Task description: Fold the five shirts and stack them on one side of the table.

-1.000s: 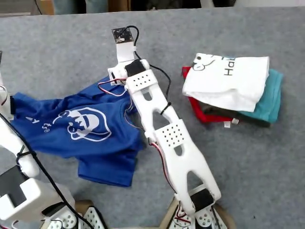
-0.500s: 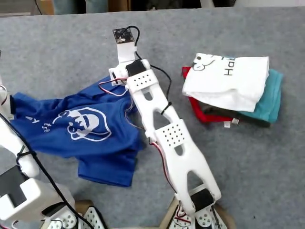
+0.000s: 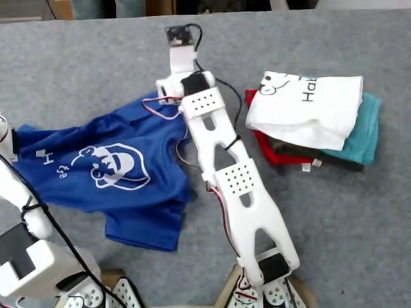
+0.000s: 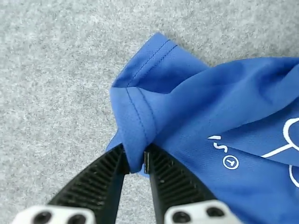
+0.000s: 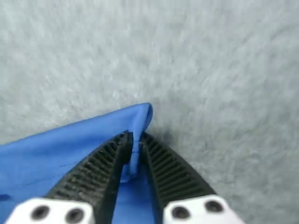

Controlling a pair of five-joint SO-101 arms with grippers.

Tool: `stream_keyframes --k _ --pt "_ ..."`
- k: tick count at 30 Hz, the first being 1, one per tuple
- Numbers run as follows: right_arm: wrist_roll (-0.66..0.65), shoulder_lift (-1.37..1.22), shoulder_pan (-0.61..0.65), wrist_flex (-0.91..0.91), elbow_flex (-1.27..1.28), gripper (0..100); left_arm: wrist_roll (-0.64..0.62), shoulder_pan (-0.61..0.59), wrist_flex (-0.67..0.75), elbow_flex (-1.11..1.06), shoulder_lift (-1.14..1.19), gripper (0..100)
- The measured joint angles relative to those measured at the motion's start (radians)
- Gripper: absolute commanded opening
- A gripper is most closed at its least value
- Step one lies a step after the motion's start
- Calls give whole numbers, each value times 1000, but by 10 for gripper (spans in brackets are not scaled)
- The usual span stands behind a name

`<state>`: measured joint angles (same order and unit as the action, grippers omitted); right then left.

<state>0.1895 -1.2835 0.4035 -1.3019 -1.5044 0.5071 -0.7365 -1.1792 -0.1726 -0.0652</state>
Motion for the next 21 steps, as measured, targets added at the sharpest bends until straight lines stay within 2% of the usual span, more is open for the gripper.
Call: stream_keyframes --k 3,11,21 --pt "0 2 0 -28 -98 13 0 0 0 0 0 29" --pt "34 158 -37 -40 -109 13 -6 0 -18 0 -44 29" --pt "84 466 -38 -219 -109 13 -6 2 -20 0 -198 29"
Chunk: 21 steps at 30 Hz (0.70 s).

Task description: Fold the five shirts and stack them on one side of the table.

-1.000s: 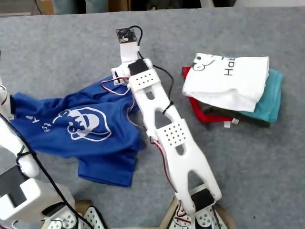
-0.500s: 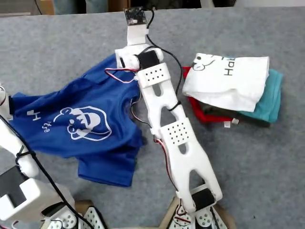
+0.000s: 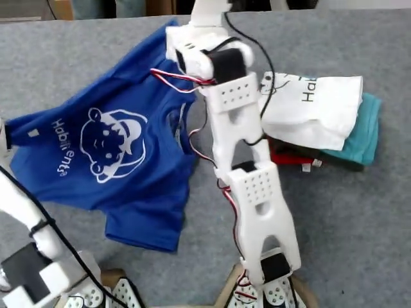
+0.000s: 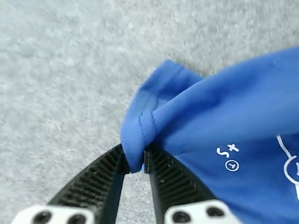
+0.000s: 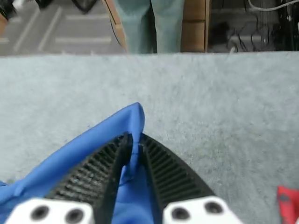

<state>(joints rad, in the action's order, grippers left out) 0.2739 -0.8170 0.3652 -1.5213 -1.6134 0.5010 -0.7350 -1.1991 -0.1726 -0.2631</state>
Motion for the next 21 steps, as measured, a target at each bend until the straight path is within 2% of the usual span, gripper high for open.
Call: stream_keyframes --k 5,10,15,19,21 --pt "6 221 5 -49 0 13 -3 -14 9 51 -94 29" --pt "-44 407 83 -6 -2 13 -130 15 117 232 -167 29" --pt "-117 445 97 315 98 13 -206 106 252 454 -98 29" --pt "-124 430 49 657 330 13 -212 181 368 624 106 29" --pt "-126 428 28 804 436 13 -212 192 373 721 226 29"
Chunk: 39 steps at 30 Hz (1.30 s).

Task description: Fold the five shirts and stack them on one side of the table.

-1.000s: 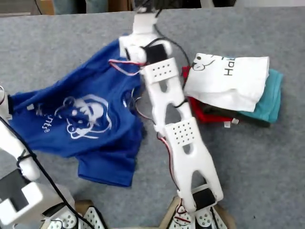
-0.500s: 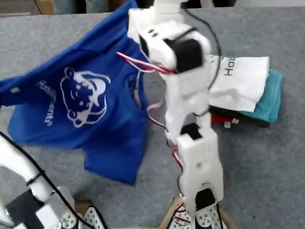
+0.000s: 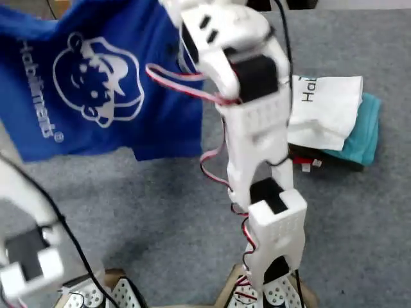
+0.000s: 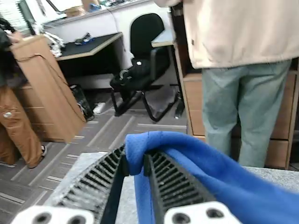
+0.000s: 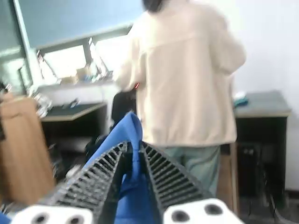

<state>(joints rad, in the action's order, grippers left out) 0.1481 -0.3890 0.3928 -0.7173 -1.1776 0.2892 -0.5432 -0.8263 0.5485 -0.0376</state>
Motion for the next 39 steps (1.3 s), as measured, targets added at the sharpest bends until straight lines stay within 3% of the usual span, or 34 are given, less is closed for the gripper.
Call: stream_keyframes --k 2,5,12,15,20,24,33,39 --pt "0 0 -11 35 41 13 0 0 -57 114 92 29" --pt "35 9 -11 -69 43 14 0 -3 -241 292 126 29" --pt "60 74 18 -568 43 15 12 -12 -830 592 127 29" --pt "18 75 64 -760 49 14 40 -52 -908 543 127 29" --pt "-3 35 107 -990 106 13 121 -91 -927 226 97 29" --pt "-12 20 104 -1036 236 13 133 -112 -893 -143 -17 29" --pt "-15 86 175 -1028 813 14 201 -123 -470 -1146 -500 29" --pt "-55 186 172 -982 1149 63 206 -123 -425 -1418 -721 29"
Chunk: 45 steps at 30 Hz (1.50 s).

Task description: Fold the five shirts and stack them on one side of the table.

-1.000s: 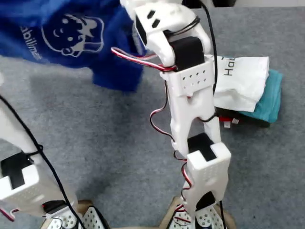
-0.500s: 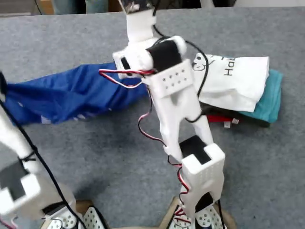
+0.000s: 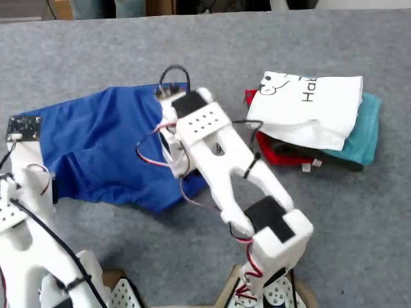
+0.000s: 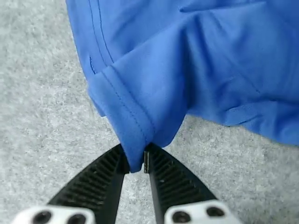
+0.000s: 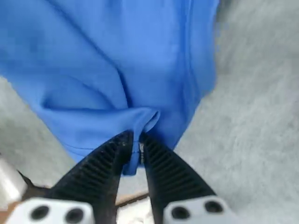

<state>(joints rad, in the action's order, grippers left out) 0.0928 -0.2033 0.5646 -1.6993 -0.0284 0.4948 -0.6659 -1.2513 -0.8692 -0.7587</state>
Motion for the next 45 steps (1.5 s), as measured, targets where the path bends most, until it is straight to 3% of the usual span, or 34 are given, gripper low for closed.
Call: stream_keyframes --k 6,9,12,18,22,27,33,39,45 --pt "-5 152 0 -3 232 348 0 0 0 -17 -28 29" --pt "-3 261 0 -5 321 411 0 0 -21 -14 -37 29" --pt "-3 351 0 -15 385 382 23 0 -86 0 -37 29" --pt "41 387 -40 107 393 208 25 0 -143 11 -37 29" --pt "54 256 -37 322 391 263 21 0 -130 11 -37 29" --pt "54 -8 -21 427 288 280 21 0 -101 11 -37 29" --pt "5 -236 -71 407 69 8 21 0 -98 11 -37 29" --pt "-44 -285 -112 371 -175 14 21 0 -98 11 -37 29" --pt "-48 -408 -180 471 -358 15 21 0 -98 11 -37 29"
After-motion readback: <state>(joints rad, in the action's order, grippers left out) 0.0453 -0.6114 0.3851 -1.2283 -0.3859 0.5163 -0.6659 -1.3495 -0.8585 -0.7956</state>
